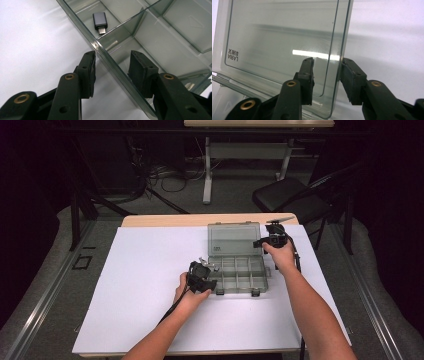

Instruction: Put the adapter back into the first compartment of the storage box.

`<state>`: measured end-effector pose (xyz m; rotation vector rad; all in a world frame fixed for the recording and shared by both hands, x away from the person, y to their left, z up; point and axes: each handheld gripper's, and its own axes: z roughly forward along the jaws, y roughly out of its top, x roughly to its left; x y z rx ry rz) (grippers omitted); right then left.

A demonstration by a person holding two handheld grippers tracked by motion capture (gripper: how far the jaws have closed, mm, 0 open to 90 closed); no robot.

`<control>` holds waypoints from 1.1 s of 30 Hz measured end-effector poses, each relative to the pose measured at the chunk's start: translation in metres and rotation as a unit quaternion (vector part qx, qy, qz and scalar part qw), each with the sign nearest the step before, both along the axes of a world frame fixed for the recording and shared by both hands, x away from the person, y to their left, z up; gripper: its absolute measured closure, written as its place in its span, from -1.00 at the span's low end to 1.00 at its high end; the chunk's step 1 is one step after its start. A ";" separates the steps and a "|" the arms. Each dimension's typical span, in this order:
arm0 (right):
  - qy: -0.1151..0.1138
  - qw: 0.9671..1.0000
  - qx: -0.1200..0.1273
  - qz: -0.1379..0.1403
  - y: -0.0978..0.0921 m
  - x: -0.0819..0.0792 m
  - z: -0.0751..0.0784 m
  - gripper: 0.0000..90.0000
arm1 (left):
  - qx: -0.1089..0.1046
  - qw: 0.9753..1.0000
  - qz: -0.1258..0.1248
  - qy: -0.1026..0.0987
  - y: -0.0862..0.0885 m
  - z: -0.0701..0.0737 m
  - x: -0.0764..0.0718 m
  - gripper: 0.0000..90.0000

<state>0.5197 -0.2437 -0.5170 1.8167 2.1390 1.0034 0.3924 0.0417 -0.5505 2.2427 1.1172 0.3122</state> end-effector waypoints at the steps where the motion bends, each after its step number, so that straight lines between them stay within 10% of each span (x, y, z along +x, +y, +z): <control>1: -0.003 1.000 -0.002 0.005 -0.001 0.000 0.000 0.43 | 0.000 1.000 0.000 0.000 0.000 0.000 0.000 0.25; 33: -0.041 0.999 0.001 0.015 -0.013 -0.010 0.009 0.87 | 0.002 1.000 0.001 -0.003 0.000 0.000 0.000 0.26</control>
